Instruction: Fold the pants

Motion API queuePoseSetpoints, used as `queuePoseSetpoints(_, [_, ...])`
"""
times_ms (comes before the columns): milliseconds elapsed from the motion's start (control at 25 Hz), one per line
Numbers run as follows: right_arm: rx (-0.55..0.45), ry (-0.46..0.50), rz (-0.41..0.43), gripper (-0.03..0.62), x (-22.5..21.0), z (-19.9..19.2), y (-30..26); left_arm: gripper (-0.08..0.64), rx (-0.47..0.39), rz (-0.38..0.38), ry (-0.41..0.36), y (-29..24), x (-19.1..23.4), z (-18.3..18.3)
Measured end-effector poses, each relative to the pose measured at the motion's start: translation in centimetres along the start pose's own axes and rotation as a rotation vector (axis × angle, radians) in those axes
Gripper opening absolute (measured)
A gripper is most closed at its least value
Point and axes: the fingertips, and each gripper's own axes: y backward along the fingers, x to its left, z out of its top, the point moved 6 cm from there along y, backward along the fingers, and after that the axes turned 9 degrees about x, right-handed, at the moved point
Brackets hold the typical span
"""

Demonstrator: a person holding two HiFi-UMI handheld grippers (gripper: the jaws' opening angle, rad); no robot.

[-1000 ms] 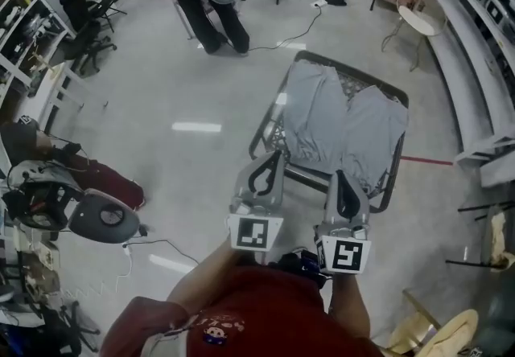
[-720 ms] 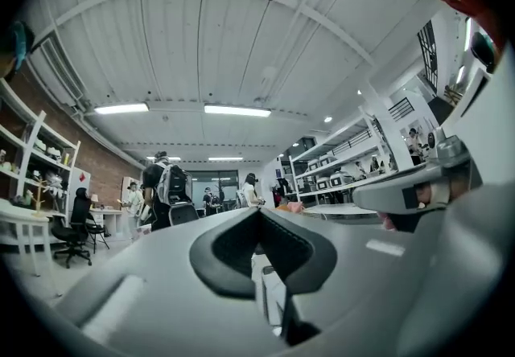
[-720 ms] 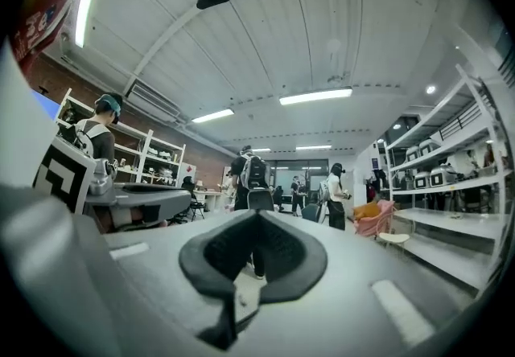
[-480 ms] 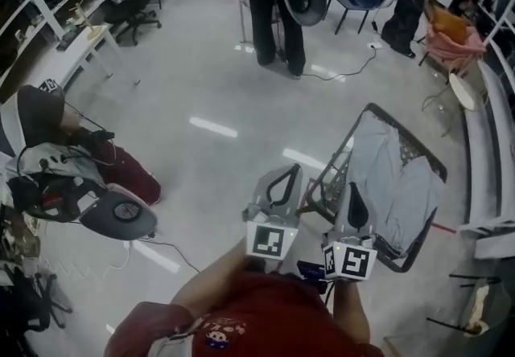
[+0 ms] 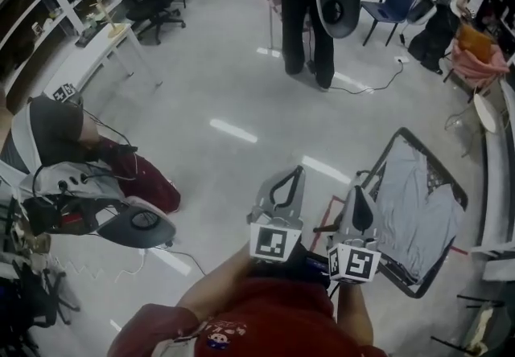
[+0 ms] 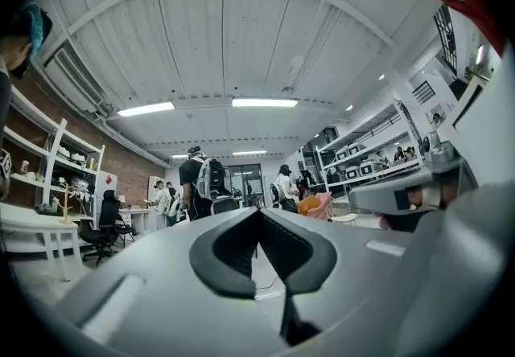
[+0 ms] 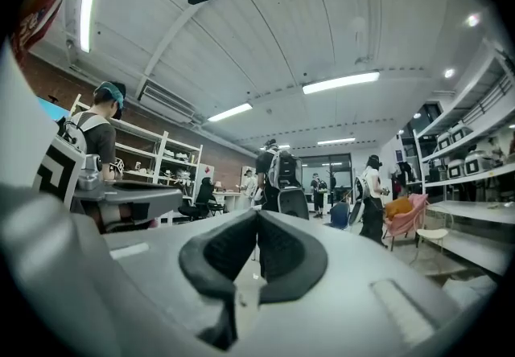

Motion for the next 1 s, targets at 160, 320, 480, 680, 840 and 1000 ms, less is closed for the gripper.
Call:
queuePoseSetpoints(160, [-0.011, -0.013, -0.010, 0.003, 0.0, -0.3, -3.6, 0.006, -0.027, -0.001, -0.004, -2.9, 2.0, -0.5])
queuePoseSetpoints(320, [-0.019, -0.035, -0.054, 0.003, -1.5, -0.6, -7.2, 0.006, -0.041, -0.046, -0.042, -7.5, 3.0, -0.4])
queuePoseSetpoints(480, [-0.016, -0.057, -0.130, 0.003, -4.4, -0.8, -10.2, 0.006, -0.056, -0.136, -0.067, -13.5, 2.3, -0.1])
queuePoseSetpoints(680, [-0.005, -0.090, -0.262, 0.003, -9.0, -0.1, -13.0, 0.006, -0.083, -0.283, -0.120, -20.7, 0.5, 1.6])
queuePoseSetpoints(840, [-0.017, -0.118, -0.397, 0.003, -14.1, 0.2, -14.1, 0.006, -0.127, -0.403, -0.132, -26.2, -2.4, 3.0])
queuePoseSetpoints(1000, [-0.018, -0.115, -0.525, 0.003, -18.0, 0.9, -13.8, 0.006, -0.180, -0.520, -0.074, -30.6, -5.6, 4.9])
